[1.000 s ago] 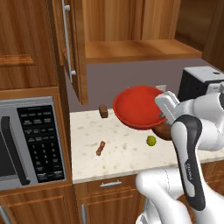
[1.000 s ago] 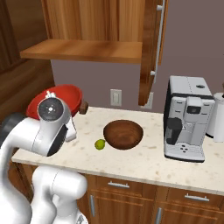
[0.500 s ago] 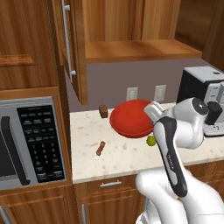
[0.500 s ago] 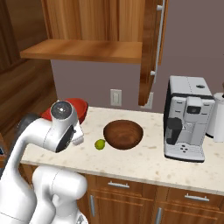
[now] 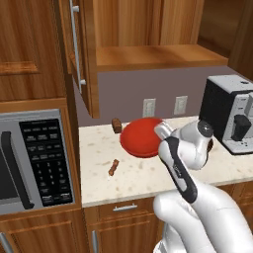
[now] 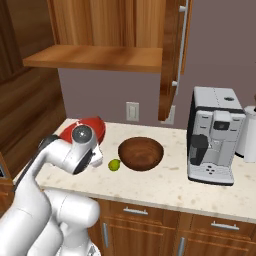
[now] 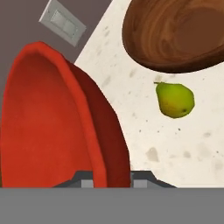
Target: Pick both bowls and place them on the counter. Then place the pear in one bowl and place the kebab skewer in the other bowl.
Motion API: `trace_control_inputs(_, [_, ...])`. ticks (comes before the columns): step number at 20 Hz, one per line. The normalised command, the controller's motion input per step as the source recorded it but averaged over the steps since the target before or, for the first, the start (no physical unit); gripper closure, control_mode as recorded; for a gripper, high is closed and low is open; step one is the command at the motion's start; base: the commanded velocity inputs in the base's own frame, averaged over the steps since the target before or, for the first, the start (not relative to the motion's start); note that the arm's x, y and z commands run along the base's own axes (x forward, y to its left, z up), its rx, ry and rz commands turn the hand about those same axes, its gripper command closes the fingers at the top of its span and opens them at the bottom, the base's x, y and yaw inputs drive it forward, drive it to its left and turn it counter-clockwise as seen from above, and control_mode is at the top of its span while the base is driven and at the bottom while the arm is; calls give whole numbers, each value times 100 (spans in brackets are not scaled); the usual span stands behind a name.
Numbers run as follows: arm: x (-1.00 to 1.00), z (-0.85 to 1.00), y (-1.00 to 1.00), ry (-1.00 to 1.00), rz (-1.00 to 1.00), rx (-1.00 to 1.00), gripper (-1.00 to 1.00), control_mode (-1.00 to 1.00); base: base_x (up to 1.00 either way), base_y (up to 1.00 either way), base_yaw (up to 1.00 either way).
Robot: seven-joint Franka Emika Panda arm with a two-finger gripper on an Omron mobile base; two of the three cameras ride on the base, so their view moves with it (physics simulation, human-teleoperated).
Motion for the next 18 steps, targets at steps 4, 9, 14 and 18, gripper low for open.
trace_control_inputs(4, [70,-18,3,14,0,0,100,-100,0,0,0])
trace_control_inputs(9, [54,-20,4,16,0,0,100,-100,0,0,0])
trace_control_inputs(14, [33,-31,10,12,2,0,100,-100,0,0,0])
trace_control_inputs(18, [30,-38,12,5,2,1,100,-100,0,0,0])
